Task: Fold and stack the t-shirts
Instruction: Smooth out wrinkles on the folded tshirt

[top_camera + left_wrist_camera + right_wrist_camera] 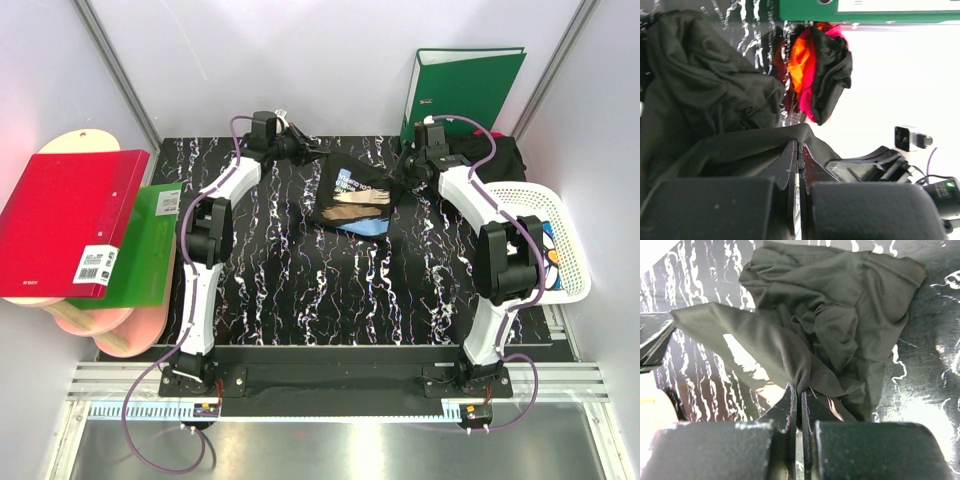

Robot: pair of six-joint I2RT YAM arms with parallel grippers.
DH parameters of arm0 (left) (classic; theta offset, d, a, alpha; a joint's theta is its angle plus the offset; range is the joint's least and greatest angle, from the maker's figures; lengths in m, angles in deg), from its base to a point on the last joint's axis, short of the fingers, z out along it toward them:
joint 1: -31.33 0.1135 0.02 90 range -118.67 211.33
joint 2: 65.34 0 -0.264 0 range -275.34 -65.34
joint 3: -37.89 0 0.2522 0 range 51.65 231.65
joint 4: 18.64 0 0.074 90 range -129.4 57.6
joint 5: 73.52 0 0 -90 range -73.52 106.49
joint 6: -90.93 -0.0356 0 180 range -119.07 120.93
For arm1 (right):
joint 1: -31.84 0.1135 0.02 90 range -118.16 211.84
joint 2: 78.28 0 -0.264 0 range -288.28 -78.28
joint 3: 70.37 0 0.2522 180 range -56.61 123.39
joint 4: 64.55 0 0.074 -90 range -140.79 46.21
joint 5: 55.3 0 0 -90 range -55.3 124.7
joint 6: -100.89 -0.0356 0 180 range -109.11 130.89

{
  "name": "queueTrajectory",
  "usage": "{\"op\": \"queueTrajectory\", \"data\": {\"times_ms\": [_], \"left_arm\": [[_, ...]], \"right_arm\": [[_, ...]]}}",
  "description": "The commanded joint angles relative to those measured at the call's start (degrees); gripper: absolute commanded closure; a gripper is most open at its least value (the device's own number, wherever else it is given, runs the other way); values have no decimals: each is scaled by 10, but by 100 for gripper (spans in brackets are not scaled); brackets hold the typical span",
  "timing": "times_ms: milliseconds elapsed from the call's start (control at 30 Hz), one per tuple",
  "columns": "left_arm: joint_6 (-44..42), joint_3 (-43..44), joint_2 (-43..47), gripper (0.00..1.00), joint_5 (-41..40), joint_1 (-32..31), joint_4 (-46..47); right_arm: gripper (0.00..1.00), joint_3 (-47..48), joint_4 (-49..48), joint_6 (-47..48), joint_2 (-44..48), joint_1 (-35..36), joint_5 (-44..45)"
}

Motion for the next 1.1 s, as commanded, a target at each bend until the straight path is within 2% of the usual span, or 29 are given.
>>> {"op": "queueTrajectory", "data": {"times_ms": [0,367,400,433,467,533,700,767,800,833,867,933,1033,1067], "left_arm": [[27,33,10,100,18,-1,77],[110,91,-92,97,45,0,126],[121,95,-98,77,50,0,130],[124,99,-110,47,56,0,130],[125,111,-115,2,70,1,128],[119,103,-110,1,79,1,126],[120,-47,4,1,87,1,195],[121,-78,38,1,110,1,199],[132,-87,48,1,117,1,207],[137,-99,72,1,118,2,213],[140,-109,80,1,119,2,216],[123,-97,100,1,131,3,196],[51,-70,133,1,124,7,100],[34,-59,139,1,122,8,76]], "right_arm": [[100,4,-37,-2,15,-2,52],[100,90,-35,-11,-101,-13,136],[100,96,-31,-19,-109,-13,144],[100,108,-27,-23,-128,-17,151],[100,117,-22,-26,-137,-17,160],[100,141,-11,-38,-164,-20,162],[99,187,13,-47,-202,-29,199],[93,201,28,-55,-220,-35,208],[80,218,54,-62,-225,-40,213],[60,227,69,-64,-232,-42,221],[50,232,79,-64,-232,-43,236],[35,225,81,-54,-205,-42,236],[5,205,73,-34,-151,-39,224],[0,199,71,-21,-135,-39,219]]}}
